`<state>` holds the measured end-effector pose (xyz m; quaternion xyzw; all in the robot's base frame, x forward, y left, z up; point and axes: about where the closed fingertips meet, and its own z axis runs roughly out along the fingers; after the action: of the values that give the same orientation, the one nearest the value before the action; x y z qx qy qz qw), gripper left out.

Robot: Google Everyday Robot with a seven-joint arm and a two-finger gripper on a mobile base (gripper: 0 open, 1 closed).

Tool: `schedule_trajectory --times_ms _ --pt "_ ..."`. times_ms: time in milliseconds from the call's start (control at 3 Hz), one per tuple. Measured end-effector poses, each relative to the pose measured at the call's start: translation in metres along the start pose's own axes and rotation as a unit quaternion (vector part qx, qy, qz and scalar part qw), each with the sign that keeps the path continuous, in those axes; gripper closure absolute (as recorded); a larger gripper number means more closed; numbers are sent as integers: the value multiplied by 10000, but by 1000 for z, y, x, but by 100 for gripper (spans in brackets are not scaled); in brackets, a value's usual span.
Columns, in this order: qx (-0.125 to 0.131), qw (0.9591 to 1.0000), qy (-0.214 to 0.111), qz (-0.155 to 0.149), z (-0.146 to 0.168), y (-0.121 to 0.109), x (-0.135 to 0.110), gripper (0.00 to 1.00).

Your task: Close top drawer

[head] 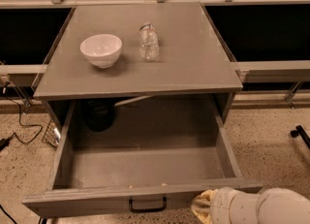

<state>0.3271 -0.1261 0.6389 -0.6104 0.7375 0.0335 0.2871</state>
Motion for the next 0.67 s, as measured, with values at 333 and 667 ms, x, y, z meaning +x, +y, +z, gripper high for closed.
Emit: schedule_trajectory --times_ms 333,667 --pt "23 9999 1 -115 -2 1 1 82" --pt "16 9999 4 -104 -2 1 1 58"
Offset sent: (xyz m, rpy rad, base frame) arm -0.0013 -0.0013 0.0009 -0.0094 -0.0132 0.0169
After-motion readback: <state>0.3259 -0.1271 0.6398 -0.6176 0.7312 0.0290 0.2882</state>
